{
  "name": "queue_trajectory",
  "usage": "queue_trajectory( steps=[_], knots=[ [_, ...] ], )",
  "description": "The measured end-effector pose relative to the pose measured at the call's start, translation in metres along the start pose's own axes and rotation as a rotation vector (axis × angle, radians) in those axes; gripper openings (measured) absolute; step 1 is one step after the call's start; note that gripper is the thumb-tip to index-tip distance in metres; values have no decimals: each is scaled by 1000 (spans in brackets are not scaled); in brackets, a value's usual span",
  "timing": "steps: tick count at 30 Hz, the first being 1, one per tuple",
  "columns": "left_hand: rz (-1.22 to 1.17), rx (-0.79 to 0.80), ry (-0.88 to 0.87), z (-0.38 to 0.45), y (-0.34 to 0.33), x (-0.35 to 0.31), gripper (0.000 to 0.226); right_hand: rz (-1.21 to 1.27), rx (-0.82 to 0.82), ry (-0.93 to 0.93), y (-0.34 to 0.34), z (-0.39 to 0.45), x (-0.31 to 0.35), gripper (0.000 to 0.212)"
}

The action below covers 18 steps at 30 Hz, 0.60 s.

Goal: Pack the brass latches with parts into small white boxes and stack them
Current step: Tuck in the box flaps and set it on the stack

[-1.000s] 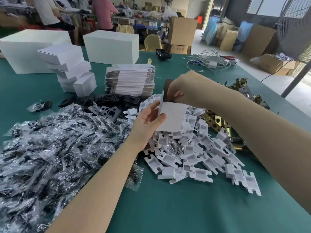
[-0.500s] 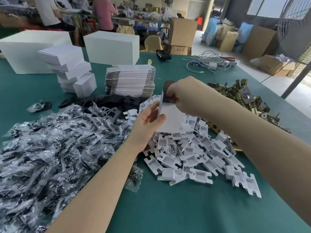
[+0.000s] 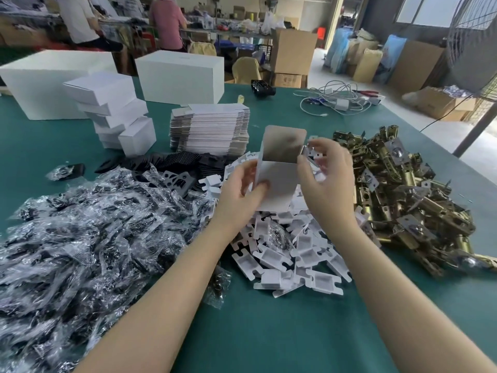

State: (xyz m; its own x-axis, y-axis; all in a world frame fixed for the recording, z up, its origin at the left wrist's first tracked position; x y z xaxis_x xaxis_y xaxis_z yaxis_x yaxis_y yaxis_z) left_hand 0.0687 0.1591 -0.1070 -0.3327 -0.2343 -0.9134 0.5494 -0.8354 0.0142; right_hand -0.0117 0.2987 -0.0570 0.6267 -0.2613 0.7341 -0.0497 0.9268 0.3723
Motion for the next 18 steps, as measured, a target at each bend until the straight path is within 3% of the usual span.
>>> queue_trajectory(
  steps=[2,4,7,11,18],
  knots=[
    [33,-23,-61,-1,-2,-10,49,166,36,-171,-10,-6,-16,14],
    [67,-45,-151,0,-3,-18,50,235,5,-142,-18,-16,-21,12],
    [148,-19,-259,1,-1,-27,50,274,15,-72,-25,-26,-25,28],
    [106,-60,-257,1,5,-27,51,256,114,-35,-26,-25,-23,41],
    [82,-31,-226,6,17,-26,43,260,222,9,-27,-21,-20,45]
  ],
)
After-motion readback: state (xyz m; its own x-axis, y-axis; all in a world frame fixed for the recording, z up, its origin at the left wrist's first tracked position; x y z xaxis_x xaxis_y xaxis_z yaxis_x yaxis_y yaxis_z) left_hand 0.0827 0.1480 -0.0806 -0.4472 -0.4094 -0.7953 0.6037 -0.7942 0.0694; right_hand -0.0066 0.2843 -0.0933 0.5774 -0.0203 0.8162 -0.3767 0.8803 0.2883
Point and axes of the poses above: each hand's wrist, its own z-axis towards the middle knuckle, its own y-axis out of the back of the hand, x = y × z, the point moved 2 cm from there along z, towards the middle knuckle, and after that the axes turned 6 degrees about -y, right-handed, at the moved point
